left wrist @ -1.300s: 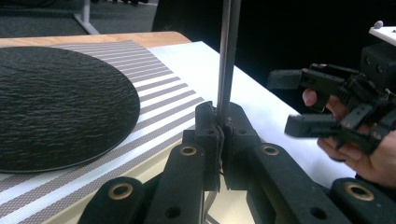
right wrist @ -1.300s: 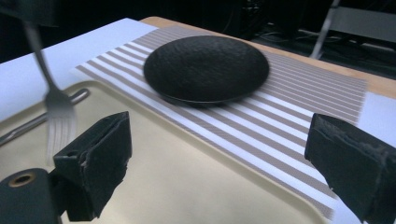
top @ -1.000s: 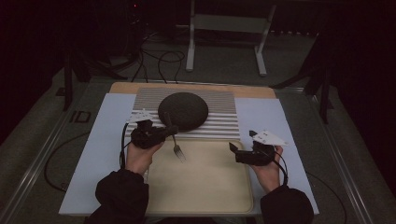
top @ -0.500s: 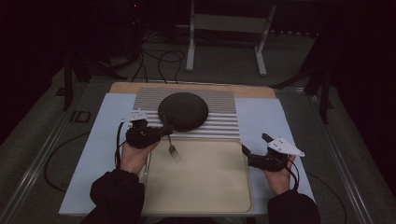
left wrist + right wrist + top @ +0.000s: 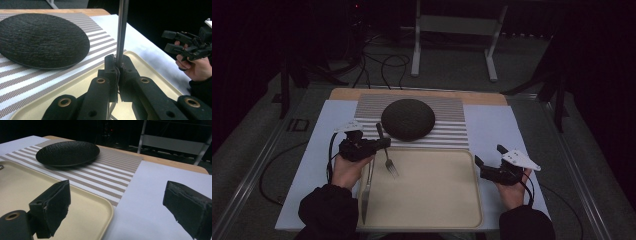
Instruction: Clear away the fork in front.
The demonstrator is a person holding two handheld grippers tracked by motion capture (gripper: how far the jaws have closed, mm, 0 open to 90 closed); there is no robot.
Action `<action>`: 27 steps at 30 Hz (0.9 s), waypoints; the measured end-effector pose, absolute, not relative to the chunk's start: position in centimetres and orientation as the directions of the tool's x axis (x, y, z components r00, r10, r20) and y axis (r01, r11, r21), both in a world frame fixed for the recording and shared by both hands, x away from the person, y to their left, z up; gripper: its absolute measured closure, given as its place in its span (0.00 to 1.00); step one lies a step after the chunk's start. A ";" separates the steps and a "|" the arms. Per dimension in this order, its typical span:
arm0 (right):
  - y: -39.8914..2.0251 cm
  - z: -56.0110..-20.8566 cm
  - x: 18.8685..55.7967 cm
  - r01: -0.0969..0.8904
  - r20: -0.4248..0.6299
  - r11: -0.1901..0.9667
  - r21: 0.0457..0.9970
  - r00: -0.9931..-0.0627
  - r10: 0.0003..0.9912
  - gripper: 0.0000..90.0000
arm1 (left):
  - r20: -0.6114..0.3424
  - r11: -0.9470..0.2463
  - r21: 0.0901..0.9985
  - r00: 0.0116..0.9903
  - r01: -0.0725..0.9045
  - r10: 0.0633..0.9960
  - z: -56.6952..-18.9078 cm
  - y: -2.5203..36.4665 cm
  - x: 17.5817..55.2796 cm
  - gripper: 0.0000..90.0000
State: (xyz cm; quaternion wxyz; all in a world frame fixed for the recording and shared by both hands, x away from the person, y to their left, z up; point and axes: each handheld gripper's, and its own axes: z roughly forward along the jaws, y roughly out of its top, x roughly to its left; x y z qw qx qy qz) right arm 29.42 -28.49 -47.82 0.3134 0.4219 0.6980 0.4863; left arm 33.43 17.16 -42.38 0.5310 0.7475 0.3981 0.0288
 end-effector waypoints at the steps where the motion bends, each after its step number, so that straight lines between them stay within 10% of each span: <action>1: -28.5 -47.9 29.4 0.287 -0.022 0.166 0.943 -0.444 0.896 0.09 | -0.379 -0.121 0.815 0.680 0.567 0.628 -42.5 17.2 33.4 0.97; 27: -28.6 -48.3 29.6 0.313 -0.021 0.166 0.935 -0.419 0.908 0.09 | -0.416 -0.147 0.753 0.637 0.641 0.648 -44.2 18.0 32.9 0.97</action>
